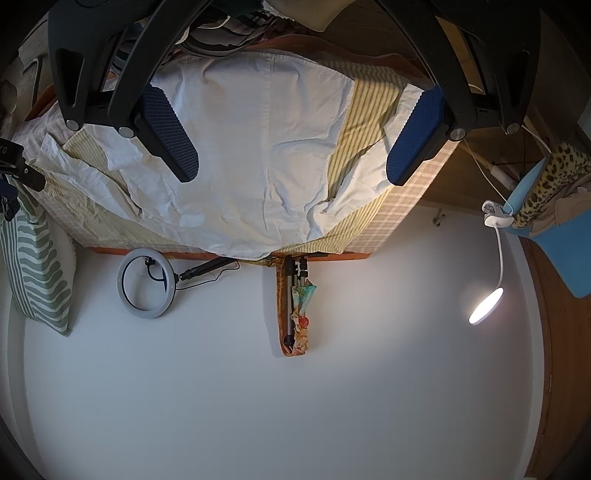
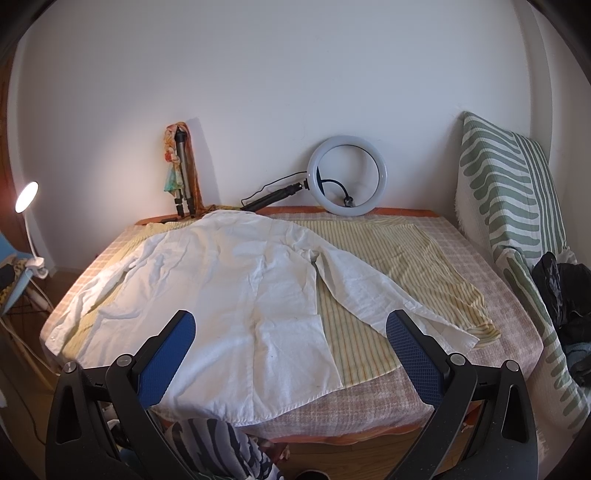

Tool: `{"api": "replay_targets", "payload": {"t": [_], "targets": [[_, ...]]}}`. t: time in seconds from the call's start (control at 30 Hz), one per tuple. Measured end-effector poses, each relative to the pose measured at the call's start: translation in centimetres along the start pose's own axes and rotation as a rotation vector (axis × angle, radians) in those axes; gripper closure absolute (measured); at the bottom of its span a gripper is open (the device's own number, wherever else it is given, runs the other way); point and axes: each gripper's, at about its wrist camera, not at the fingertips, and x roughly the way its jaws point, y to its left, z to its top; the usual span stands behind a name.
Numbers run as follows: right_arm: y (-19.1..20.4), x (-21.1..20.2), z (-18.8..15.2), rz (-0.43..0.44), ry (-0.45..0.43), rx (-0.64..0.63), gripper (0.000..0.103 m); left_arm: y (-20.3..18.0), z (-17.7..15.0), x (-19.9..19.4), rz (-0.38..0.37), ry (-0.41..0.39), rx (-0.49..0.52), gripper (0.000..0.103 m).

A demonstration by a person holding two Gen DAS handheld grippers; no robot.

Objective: Fold small clothes

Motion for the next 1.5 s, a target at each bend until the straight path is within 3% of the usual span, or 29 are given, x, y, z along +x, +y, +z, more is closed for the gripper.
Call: {"api": "replay_targets", "payload": {"t": [0.43, 0.6, 0.87, 1.0, 1.13, 1.23, 1.33, 1.5], "targets": [[0.7, 0.3, 0.4, 0.005, -0.006, -0.024, 0.0, 0.9, -0.3, 0.5, 0.014, 0.0, 0.0, 0.0], [1.7, 0.4, 1.5, -0.01, -0.036, -0.085, 0.0, 1.2, -0.5, 0.7, 0.027, -0.001, -0.004, 0.0], [3.5, 1.5, 3.7, 0.035, -0.069, -0.137, 0.0, 2.6, -0.9, 1.7, 0.05, 0.003, -0.02, 0.0], [5.3, 2.7, 5.0, 0.068, -0.072, -0.192, 0.0, 4.3, -1.4, 3.1, 0.075, 0.015, -0.03, 0.0], [7.4, 4.7, 6.3, 0.101, -0.07, -0.263, 0.0, 7.4, -1.9, 4.8, 0.055, 0.017, -0.049, 0.0], [9.1, 6.7, 7.0, 0.172, -0.046, -0.306, 0.0, 10.2, -2.3, 6.4, 0.072, 0.02, -0.046, 0.0], [10.8, 9.2, 7.5, 0.276, -0.003, -0.316, 0.0, 13.2, -3.0, 8.8, 0.089, 0.047, -0.035, 0.006], [13.4, 12.7, 8.8, 0.377, 0.065, -0.29, 0.0, 20.5, -5.1, 14.2, 0.041, 0.191, -0.149, 0.042]]}}
